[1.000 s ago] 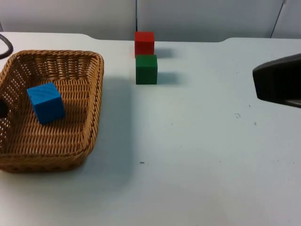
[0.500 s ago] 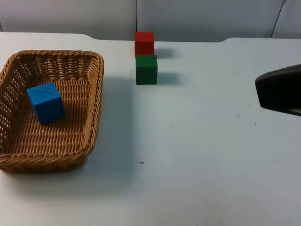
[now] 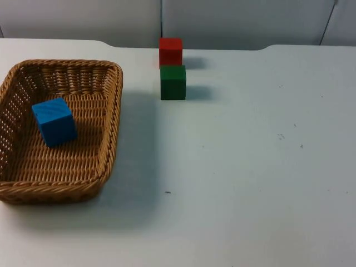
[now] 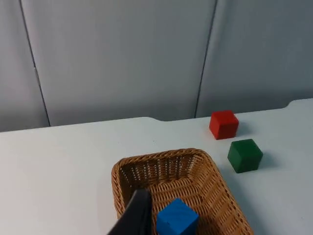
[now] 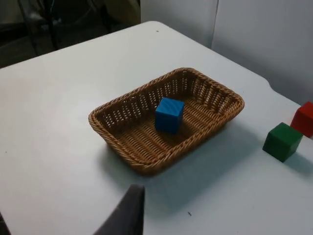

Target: Pick up the basket with the left hand and place the blue cube into the basket with the right hand.

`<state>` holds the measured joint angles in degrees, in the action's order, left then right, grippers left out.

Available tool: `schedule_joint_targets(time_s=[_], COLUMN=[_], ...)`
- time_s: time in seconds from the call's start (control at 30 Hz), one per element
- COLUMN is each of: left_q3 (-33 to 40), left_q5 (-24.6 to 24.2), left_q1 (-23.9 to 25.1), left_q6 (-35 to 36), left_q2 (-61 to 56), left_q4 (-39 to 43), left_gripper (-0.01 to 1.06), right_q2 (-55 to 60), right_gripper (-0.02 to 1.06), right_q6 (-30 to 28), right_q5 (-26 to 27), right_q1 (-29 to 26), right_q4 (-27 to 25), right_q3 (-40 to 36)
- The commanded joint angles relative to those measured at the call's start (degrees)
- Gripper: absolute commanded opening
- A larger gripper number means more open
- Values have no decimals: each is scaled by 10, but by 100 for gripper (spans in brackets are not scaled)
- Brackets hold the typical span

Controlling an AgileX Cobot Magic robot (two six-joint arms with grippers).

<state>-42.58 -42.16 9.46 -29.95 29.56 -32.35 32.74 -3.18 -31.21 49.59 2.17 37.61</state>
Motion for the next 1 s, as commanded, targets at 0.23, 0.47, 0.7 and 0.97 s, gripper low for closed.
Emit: schedule_joint_targets(time_s=[0.23,0.47,0.7,0.97], left_q3=[0,7,84,102], left_q5=[-102,-160,-173,-228], left_q1=[-72,-119,-119,-118], left_q6=[157,226,270,292], left_q2=[-131,-193,-277,-296], left_q4=[190,290,303,317], left_gripper=[94,94,94,94], right_q2=[-99,-149,-204,-256], right_gripper=[104,104,104,104], right_q6=[32,32,66,75], right_q5=[-113,-174,-174,-212], right_q1=[2,2,2,2], right_q4=[44,68,70,71], right_q3=[-3,-13,-68,-69])
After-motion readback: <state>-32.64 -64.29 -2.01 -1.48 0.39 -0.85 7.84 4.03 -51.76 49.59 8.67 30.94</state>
